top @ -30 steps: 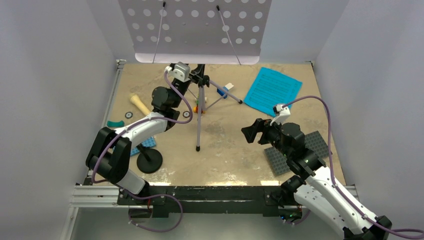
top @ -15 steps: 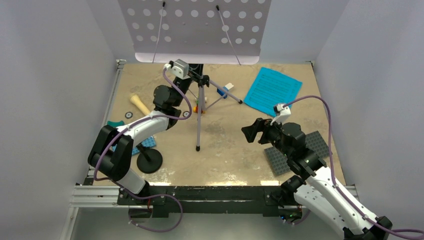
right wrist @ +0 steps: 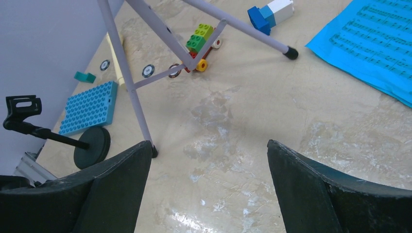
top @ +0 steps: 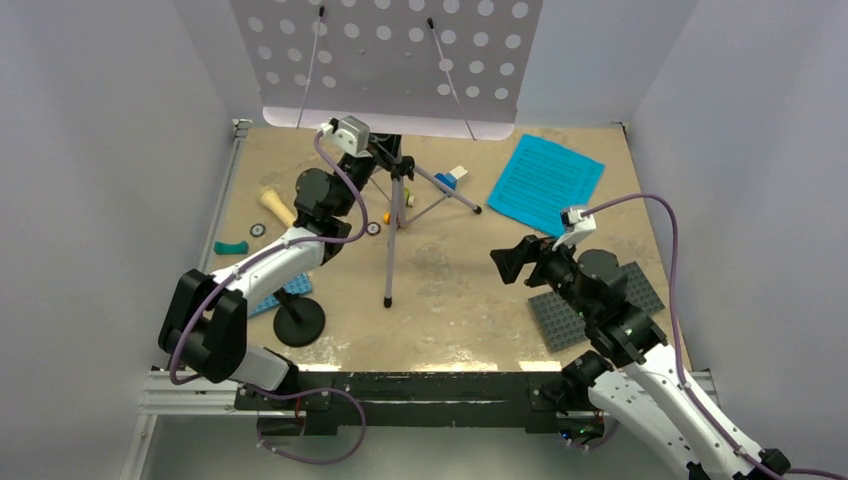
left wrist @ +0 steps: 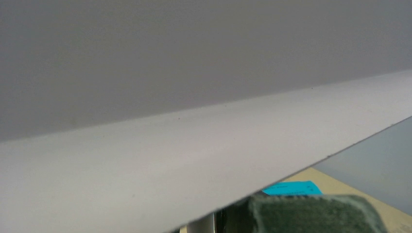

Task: Pack up the instrument practice props

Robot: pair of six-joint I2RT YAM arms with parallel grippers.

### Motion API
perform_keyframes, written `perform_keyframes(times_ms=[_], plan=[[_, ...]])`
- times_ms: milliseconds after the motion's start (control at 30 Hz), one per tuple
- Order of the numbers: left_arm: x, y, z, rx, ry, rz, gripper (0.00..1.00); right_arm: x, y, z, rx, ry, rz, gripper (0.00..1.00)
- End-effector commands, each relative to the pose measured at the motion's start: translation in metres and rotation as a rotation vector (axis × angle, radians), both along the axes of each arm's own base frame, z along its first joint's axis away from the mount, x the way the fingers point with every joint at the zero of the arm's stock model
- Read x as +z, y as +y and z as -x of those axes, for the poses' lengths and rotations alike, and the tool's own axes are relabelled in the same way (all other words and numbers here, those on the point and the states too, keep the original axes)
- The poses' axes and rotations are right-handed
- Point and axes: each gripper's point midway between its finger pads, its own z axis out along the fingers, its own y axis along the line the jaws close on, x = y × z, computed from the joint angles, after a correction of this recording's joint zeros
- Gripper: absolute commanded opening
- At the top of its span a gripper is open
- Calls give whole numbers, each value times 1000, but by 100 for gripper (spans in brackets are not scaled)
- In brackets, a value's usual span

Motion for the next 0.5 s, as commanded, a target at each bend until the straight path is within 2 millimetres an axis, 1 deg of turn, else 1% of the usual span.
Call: perform_keyframes(times_ms=[0,100,267,400,467], plan=[[81,9,59,-112,-221,86,0,27,-8,3,-22,-70,-12,93],[85,12,68,-139,-212,103,0,30,-11,6,-27,-82,-19,93],[92,14,88,-202,-207,136,0,28,-14,9,-35,-81,-25,93],[91,14,107,-273,-196,161,0,26,-15,10,-37,-78,-25,93],[86,11,115,-320,-185,170,0,23,-15,10,-37,-71,-20,93]])
